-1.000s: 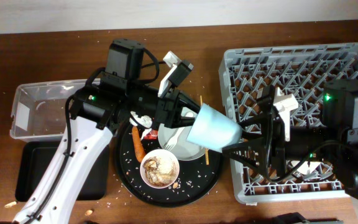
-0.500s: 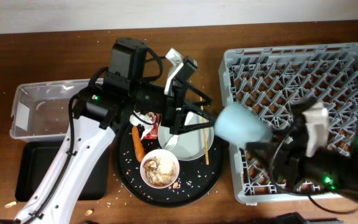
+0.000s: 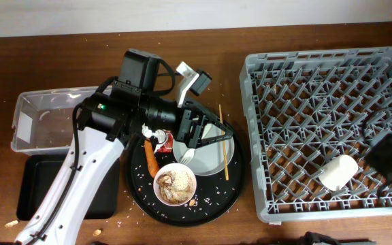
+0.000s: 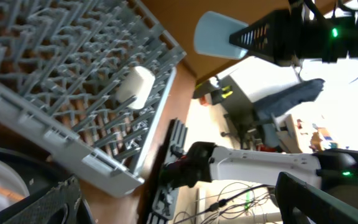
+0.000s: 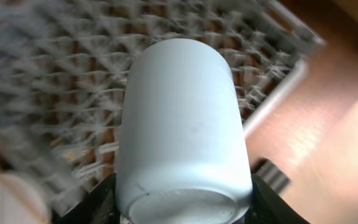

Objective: Sort waste into correct bins and load items into the dishwasher rack

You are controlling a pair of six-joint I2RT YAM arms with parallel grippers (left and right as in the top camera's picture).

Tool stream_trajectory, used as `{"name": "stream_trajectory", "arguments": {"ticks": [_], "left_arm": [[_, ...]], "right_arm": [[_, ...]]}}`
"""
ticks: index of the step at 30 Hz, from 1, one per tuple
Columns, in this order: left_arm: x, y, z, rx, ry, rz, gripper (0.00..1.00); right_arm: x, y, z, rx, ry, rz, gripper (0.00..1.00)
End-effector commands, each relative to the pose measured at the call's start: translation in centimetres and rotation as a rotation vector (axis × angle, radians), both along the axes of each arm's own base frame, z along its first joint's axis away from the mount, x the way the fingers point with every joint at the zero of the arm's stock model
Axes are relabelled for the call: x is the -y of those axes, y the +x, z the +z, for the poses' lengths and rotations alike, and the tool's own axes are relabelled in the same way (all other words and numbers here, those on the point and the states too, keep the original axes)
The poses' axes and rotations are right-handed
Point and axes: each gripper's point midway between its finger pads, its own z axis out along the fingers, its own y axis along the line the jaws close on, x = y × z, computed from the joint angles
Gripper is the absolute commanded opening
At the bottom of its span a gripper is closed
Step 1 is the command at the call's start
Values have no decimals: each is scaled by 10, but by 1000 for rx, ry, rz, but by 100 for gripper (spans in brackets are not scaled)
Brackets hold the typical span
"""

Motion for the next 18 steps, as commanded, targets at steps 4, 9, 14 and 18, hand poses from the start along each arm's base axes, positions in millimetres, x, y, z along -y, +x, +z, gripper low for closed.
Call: {"name": "stream_trajectory", "arguments": {"ticks": [4, 9, 14, 18], "left_arm": [[-7, 1, -9, 52, 63, 20, 99], [-11, 5, -18, 59, 114, 49, 99], [-13, 8, -21, 68, 133, 64, 99], [-17, 9, -29, 58, 180, 86, 99]], "right_arm": [[58, 21, -58, -169, 240, -153, 46], [73, 32, -105, -287, 422, -157, 46], [87, 38, -119, -317, 408, -178, 71], [91, 46, -117, -275, 393, -179, 74]]}}
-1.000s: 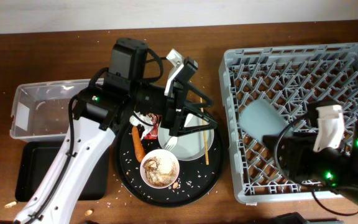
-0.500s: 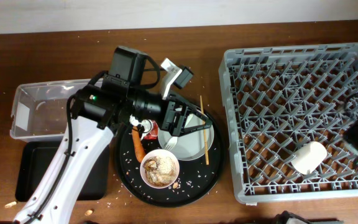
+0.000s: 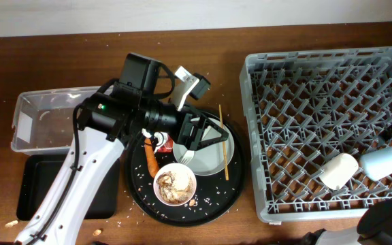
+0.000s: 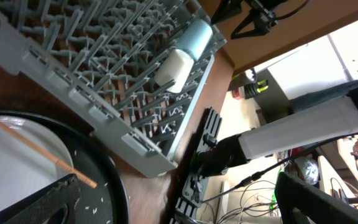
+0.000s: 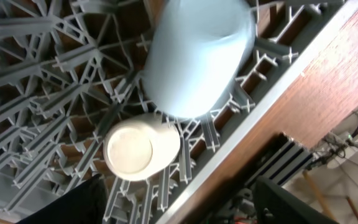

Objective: Sort waste into correct bins and load items into the dishwasher rack

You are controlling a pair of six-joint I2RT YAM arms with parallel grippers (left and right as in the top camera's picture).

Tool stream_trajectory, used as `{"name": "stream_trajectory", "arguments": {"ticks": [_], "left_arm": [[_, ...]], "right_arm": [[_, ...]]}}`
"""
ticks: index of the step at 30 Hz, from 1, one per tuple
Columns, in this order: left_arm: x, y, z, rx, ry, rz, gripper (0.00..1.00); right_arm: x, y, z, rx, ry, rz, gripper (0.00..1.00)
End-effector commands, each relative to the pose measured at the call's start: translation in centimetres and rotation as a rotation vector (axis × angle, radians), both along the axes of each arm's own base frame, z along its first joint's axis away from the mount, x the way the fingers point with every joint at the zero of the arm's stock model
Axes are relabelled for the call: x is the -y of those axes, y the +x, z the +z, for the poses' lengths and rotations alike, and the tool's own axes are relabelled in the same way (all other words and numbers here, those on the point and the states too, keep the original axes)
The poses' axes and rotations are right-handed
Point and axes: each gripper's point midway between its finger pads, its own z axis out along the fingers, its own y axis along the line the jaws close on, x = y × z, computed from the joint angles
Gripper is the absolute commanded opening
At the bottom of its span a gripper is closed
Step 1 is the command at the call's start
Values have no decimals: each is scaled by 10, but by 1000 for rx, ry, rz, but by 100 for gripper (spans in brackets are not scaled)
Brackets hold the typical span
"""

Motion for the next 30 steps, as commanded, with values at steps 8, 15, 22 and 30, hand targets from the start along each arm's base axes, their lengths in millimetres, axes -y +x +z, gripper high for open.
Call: {"name": "stream_trajectory", "arguments": {"ticks": [8, 15, 22, 30], "left_arm": [[-10, 3, -8, 44, 74, 31, 99], [-62, 43, -83, 130, 701, 447, 84], [-42, 49, -150, -4, 818, 420, 65], [-50, 59, -168, -61, 898, 552, 58]], "right_arm": [[-47, 19, 63, 361, 34, 165, 75], [-165, -22, 180, 900, -47, 464, 75], [-217, -50, 188, 949, -58, 716, 65], [-238, -58, 171, 852, -8, 923, 66]]}}
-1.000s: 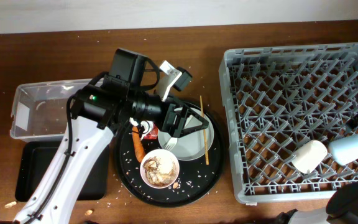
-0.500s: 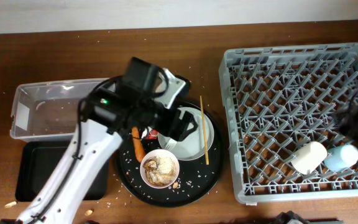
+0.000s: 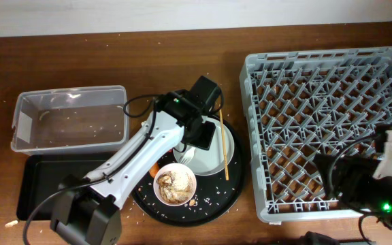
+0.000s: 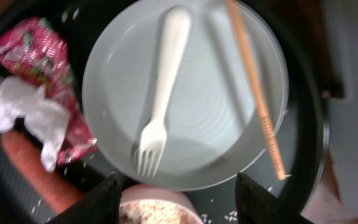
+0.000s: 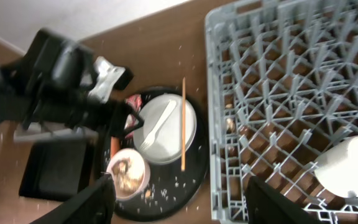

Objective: Sort waste into correct bins and load items into the dishwasher rack

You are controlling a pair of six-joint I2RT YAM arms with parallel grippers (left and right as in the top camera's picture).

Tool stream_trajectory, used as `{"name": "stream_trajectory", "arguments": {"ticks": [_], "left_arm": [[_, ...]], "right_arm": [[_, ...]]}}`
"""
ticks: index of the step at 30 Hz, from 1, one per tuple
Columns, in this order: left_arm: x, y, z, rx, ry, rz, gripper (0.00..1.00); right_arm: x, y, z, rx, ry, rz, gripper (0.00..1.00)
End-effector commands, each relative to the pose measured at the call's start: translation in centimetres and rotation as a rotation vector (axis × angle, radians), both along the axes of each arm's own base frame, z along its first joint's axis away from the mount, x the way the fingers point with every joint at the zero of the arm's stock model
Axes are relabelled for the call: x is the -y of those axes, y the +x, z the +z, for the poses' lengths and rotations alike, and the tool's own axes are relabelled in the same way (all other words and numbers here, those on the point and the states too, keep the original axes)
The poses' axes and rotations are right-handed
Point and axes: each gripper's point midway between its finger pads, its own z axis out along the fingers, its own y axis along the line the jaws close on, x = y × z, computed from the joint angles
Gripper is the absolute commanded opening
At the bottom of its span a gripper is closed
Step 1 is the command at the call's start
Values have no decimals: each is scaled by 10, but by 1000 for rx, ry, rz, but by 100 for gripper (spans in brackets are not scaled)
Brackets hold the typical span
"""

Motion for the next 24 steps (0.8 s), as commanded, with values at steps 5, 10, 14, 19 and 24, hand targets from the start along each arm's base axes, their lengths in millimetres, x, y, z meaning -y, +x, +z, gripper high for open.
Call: {"name": "stream_trajectory", "arguments": {"ticks": [5, 10, 14, 19, 24], "left_arm": [[-60, 23, 85, 151, -35, 222, 58], [-90, 3, 133, 243, -53, 262, 64], [-106, -9, 154, 305, -41, 277, 70], [-109, -16, 152, 284, -26, 276, 81], [-112, -21, 149, 261, -9, 275, 99]], "right_arm": [[-20, 2, -34, -162, -82, 206, 62], [-41, 25, -105, -374, -146, 293, 62], [-91, 64, -138, -397, -212, 359, 63], [-134, 103, -186, -469, -276, 227, 65], [-160, 148, -273, -578, -333, 168, 49]]}}
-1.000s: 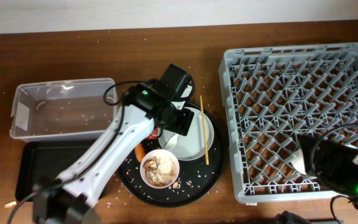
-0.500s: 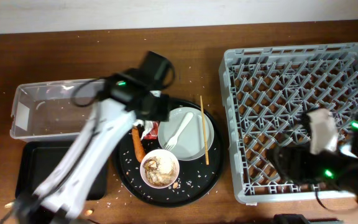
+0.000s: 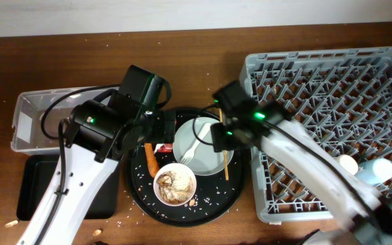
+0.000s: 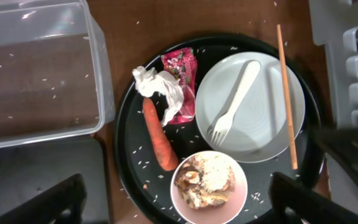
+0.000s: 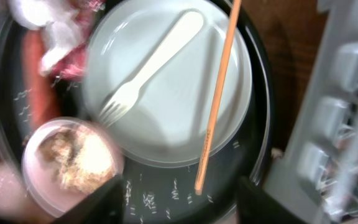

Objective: Sort waste into correct bins and load items into the dishwasher rack

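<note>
A round black tray (image 3: pixel 213 197) holds a white plate (image 3: pixel 206 158) with a white fork (image 3: pixel 194 148) on it. A wooden chopstick (image 5: pixel 219 87) lies across the plate's right edge. Also on the tray are a pink bowl of leftovers (image 3: pixel 175 185), a carrot (image 4: pixel 160 134), a crumpled tissue (image 4: pixel 157 87) and a red wrapper (image 4: pixel 182 81). My right gripper (image 5: pixel 185 205) hangs open just above the plate's near edge. My left gripper (image 4: pixel 173 211) is open, high over the tray's left side. A white cup (image 3: pixel 349 164) and a pale blue cup (image 3: pixel 375 170) lie in the grey rack (image 3: pixel 318 82).
A clear plastic bin (image 3: pixel 39 119) stands at the left, with a flat black tray (image 3: pixel 36 194) in front of it. Rice grains are scattered on the round tray and the wooden table. The rack's wall (image 5: pixel 347 93) is right beside the round tray.
My right gripper was high over the rack's near right corner and is now low over the plate. My left gripper was close above the plate and now sits higher, further left.
First my right gripper held the pale blue cup over the rack beside the white cup. Then the blue cup lay in the rack and the gripper was open. Later my left gripper was low over the plate. Now my right gripper hangs there.
</note>
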You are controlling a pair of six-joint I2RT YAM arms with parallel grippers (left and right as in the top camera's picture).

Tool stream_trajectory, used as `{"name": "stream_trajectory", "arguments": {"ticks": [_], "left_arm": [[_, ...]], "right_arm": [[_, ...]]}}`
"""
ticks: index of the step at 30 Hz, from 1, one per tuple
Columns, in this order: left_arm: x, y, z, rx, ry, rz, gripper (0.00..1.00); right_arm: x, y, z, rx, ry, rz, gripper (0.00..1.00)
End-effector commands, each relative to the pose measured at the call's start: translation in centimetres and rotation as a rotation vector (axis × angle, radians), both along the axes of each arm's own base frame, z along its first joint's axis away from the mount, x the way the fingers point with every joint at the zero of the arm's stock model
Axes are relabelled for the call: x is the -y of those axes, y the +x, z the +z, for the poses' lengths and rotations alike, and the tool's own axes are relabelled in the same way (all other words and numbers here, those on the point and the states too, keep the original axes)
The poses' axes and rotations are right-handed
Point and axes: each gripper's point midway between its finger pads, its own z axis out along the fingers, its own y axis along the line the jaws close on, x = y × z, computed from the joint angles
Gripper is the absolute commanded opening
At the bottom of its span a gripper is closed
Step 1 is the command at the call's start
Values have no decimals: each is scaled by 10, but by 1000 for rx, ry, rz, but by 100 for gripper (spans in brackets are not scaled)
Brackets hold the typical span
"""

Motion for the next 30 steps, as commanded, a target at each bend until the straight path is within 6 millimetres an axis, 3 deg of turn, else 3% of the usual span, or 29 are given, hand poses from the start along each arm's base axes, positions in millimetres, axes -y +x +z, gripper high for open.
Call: {"name": "stream_trajectory", "arguments": {"ticks": [1, 4, 6, 9, 10, 11, 13, 14, 18, 21, 24, 26, 28, 30], "left_arm": [[-6, -5, 6, 7, 10, 9, 99], [-8, -9, 4, -11, 20, 9, 99], [-9, -11, 3, -20, 24, 9, 99], [-9, -11, 3, -22, 25, 9, 99], [-9, -11, 3, -22, 25, 9, 99], [-9, -11, 3, -22, 25, 9, 99], [-9, -11, 3, -22, 25, 9, 99], [-9, -11, 3, -22, 25, 9, 99], [-9, -11, 3, -22, 25, 9, 99], [-9, -11, 3, -22, 25, 9, 99], [-9, -11, 3, -22, 25, 9, 99], [-9, -11, 3, -22, 25, 9, 99], [-9, -11, 3, -22, 25, 9, 99], [-9, -11, 3, -22, 25, 9, 99]], "right_arm": [[-1, 17, -50, -55, -82, -71, 48], [4, 24, -92, -101, -170, -80, 48], [5, 23, -107, -132, -185, -82, 48], [7, 20, -121, -165, -203, -79, 40], [6, 21, -123, -166, -205, -80, 36], [6, 20, -123, -167, -203, -80, 23], [6, 20, -123, -168, -202, -79, 8], [7, 21, -119, -163, -205, -80, 4], [5, 29, -83, -102, -166, -78, 4], [7, 35, -25, 16, -106, -77, 4], [32, 42, 31, 154, -81, -112, 4], [71, 48, 61, 243, -126, -152, 4], [94, 50, 63, 238, -153, -122, 4], [110, 51, 45, 188, -200, -100, 4]]}}
